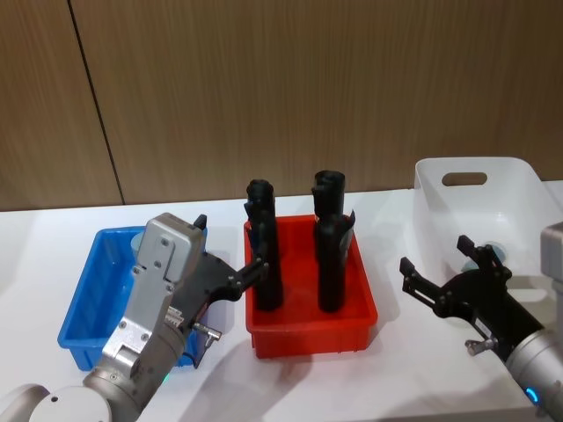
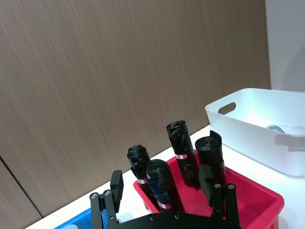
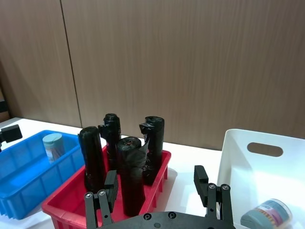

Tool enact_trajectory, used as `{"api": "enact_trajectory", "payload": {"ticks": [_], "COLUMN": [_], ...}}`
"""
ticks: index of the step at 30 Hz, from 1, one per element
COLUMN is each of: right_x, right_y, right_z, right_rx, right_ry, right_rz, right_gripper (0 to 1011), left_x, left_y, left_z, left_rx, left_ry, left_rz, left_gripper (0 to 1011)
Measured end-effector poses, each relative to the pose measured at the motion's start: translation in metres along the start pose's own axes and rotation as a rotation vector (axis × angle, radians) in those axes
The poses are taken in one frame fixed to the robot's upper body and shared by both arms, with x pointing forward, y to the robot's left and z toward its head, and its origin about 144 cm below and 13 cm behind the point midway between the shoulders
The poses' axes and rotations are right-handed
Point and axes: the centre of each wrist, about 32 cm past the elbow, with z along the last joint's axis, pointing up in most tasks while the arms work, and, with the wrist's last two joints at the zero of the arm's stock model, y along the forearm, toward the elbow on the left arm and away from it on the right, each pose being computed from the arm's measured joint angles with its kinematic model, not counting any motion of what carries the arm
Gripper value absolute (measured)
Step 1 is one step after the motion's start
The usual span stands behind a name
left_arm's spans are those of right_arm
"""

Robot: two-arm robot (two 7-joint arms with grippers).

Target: Pick the cotton swabs from the blue box and place them into the white box.

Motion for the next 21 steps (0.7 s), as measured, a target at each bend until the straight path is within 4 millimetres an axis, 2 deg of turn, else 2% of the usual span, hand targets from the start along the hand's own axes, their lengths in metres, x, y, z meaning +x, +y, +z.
{"api": "enact_trajectory", "payload": {"ticks": [11,21], "right_x": [0.027,0.061], "right_y": [0.012,0.035], "right_z": [-0.012,-0.029], "right_rx": [-0.014,-0.033], "right_ry": [0.018,0.045], "right_rz": [0.098,0.221], "right_gripper": [1002,1001], "left_x": [0.000,0.000], "left_y": [0.000,0.000], "left_z": [0.000,0.000], "left_rx": [0.000,0.000], "left_ry": [0.000,0.000], "left_rz": [0.000,0.000], "left_gripper": [1004,1004]}}
